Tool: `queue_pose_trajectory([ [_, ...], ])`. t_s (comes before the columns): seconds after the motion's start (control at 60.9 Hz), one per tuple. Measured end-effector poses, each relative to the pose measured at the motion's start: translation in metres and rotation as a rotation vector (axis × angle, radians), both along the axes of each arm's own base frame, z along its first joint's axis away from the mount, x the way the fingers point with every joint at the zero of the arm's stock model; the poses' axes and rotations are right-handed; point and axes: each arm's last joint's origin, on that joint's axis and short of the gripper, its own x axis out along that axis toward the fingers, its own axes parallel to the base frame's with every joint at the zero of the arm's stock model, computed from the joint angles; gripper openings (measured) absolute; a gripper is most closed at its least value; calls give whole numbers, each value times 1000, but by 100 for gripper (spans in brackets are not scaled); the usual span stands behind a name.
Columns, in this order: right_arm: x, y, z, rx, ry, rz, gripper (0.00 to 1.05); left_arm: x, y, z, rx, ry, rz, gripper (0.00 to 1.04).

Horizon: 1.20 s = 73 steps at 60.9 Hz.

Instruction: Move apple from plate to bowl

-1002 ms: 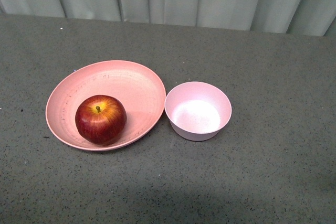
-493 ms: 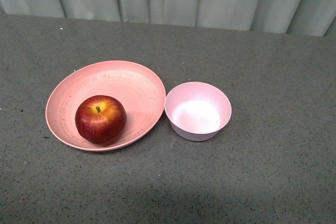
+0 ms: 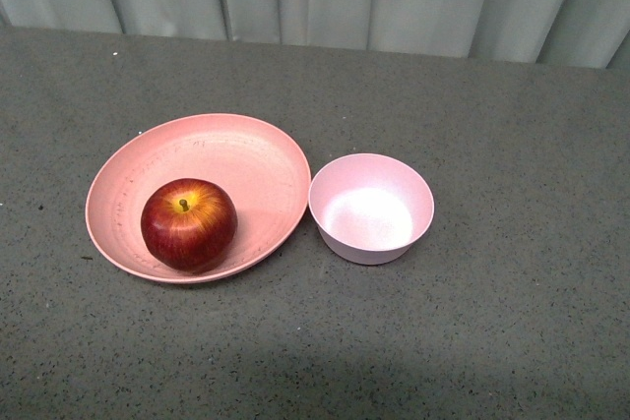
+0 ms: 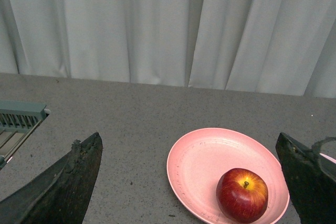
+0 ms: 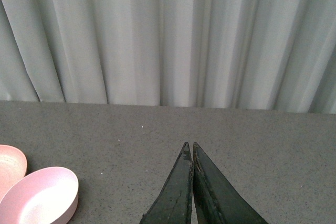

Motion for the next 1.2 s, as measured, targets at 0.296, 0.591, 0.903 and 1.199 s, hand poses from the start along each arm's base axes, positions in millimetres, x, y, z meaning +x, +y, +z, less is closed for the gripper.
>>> queue_pose_trajectory([
  [0.296, -8, 0, -2, 0, 18, 0, 1, 0, 0, 0, 0, 0, 0, 98],
  [0.591, -15, 0, -3, 0, 6, 3, 1, 0, 0, 0, 0, 0, 0, 98],
  [0.903, -15, 0, -3, 0, 6, 3, 61, 0, 0, 0, 0, 0, 0, 98],
  [1.199, -15, 0, -3, 0, 6, 3, 95, 0, 0, 0, 0, 0, 0, 98],
])
